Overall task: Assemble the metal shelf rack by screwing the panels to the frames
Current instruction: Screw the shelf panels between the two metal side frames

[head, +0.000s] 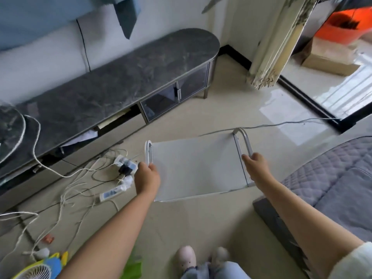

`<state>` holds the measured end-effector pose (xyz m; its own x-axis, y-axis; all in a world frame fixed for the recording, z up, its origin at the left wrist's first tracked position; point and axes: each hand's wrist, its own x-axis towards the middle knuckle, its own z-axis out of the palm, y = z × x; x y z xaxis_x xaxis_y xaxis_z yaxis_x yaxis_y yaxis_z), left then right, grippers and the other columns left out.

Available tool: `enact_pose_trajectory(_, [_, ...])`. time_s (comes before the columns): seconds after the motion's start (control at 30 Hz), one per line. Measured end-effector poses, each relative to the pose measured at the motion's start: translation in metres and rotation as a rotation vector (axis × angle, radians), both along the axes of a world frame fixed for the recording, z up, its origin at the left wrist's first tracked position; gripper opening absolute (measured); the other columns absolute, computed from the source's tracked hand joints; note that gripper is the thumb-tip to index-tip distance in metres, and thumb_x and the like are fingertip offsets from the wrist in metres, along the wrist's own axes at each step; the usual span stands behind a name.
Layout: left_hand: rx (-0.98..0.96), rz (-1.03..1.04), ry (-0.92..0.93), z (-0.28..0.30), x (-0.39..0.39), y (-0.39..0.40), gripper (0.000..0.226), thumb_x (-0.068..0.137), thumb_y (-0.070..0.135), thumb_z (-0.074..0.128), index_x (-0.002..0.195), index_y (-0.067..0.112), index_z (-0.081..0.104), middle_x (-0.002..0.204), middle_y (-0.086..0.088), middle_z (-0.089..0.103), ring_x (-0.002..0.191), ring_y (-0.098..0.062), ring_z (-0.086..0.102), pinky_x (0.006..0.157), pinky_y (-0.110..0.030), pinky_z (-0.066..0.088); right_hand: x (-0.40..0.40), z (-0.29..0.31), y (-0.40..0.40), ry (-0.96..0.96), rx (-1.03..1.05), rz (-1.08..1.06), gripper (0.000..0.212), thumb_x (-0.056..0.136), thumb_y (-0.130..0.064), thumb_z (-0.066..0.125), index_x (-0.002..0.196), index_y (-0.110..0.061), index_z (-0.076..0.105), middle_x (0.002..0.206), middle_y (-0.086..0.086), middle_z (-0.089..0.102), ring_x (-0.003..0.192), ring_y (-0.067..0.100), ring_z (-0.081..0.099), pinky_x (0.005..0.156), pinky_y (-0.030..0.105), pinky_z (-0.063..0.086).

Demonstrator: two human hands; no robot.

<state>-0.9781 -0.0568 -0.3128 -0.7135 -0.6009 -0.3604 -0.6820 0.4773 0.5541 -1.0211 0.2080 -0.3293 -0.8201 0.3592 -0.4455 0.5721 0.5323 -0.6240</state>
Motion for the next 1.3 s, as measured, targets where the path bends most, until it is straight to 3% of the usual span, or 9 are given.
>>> enact_pose_trajectory(0.17, [0.008,-0.046,-0.003,0.008,-0.104,0.031,0.015,0.096,0.009,0.037,0.096,-0.003,0.046,0.116,-0.03,0.055,0.105,-0.041,0.053,0.068,-0.032,0.03,-0.087,0.011,0.033,0.009,-0.002,-0.055,0.032,0.087,-0.024,0.051,0.062,-0.011,0.037,0.06,0.008,0.042,0.067,0.026,0.046,0.066,0.038,0.044])
enact_pose_trajectory(0.53, [0.003,-0.157,-0.025,0.011,-0.355,0.114,0.021,0.092,0.006,0.041,0.106,-0.007,0.049,0.112,-0.028,0.056,0.103,-0.041,0.053,0.072,-0.036,0.037,-0.31,0.023,0.12,0.0,0.104,-0.069,0.027,0.084,-0.013,0.048,0.058,-0.009,0.037,0.056,0.011,0.043,0.061,0.027,0.046,0.06,0.033,0.04])
enact_pose_trajectory(0.7, [0.105,-0.139,-0.057,0.003,-0.452,0.15,0.014,0.091,0.008,0.042,0.1,-0.001,0.048,0.109,-0.025,0.058,0.099,-0.038,0.057,0.079,-0.04,0.045,-0.421,0.028,0.156,-0.047,0.191,-0.014,0.026,0.085,-0.012,0.047,0.061,-0.007,0.041,0.06,0.012,0.047,0.071,0.03,0.051,0.062,0.03,0.036])
enact_pose_trajectory(0.87, [0.187,-0.149,-0.111,0.004,-0.547,0.177,0.023,0.087,0.011,0.049,0.104,-0.004,0.048,0.109,-0.025,0.058,0.097,-0.038,0.058,0.074,-0.036,0.044,-0.534,0.042,0.182,-0.058,0.242,0.046,0.022,0.086,-0.013,0.048,0.066,-0.004,0.048,0.067,0.014,0.052,0.069,0.029,0.052,0.062,0.027,0.037])
enact_pose_trajectory(0.97, [0.241,-0.203,-0.151,0.004,-0.601,0.193,0.017,0.085,0.015,0.054,0.091,0.004,0.045,0.092,-0.015,0.055,0.078,-0.028,0.051,0.057,-0.029,0.032,-0.595,0.045,0.2,-0.088,0.268,0.073,0.028,0.086,-0.014,0.048,0.058,-0.008,0.044,0.057,0.008,0.047,0.06,0.027,0.049,0.051,0.026,0.035])
enact_pose_trajectory(1.03, [0.247,-0.203,-0.16,0.005,-0.637,0.208,0.015,0.087,0.017,0.055,0.091,0.006,0.045,0.088,-0.007,0.049,0.077,-0.022,0.045,0.058,-0.028,0.028,-0.635,0.042,0.217,-0.11,0.271,0.078,0.031,0.086,-0.014,0.048,0.055,-0.009,0.041,0.055,0.007,0.044,0.053,0.024,0.046,0.05,0.025,0.035])
enact_pose_trajectory(1.13, [0.298,-0.133,-0.133,-0.006,-0.69,0.229,0.019,0.085,0.013,0.057,0.075,0.007,0.042,0.076,-0.005,0.049,0.078,-0.024,0.047,0.064,-0.028,0.032,-0.693,0.032,0.238,-0.15,0.261,0.123,0.032,0.086,-0.013,0.047,0.055,-0.01,0.039,0.054,0.007,0.041,0.052,0.022,0.043,0.054,0.026,0.036])
enact_pose_trajectory(1.2, [0.289,-0.089,-0.146,-0.014,-0.723,0.244,0.014,0.085,0.012,0.054,0.082,-0.001,0.049,0.084,-0.017,0.057,0.083,-0.033,0.054,0.068,-0.035,0.039,-0.731,0.025,0.251,-0.171,0.23,0.145,0.027,0.087,-0.013,0.046,0.06,-0.008,0.043,0.055,0.006,0.041,0.051,0.02,0.041,0.051,0.024,0.033])
enact_pose_trajectory(1.3, [0.28,-0.037,-0.166,-0.029,-0.769,0.266,0.038,0.083,0.01,0.053,0.107,-0.02,0.049,0.112,-0.036,0.055,0.103,-0.046,0.055,0.08,-0.048,0.046,-0.792,0.019,0.268,-0.192,0.165,0.169,0.013,0.088,-0.011,0.046,0.079,-0.003,0.05,0.058,0.007,0.043,0.052,0.021,0.042,0.047,0.024,0.032])
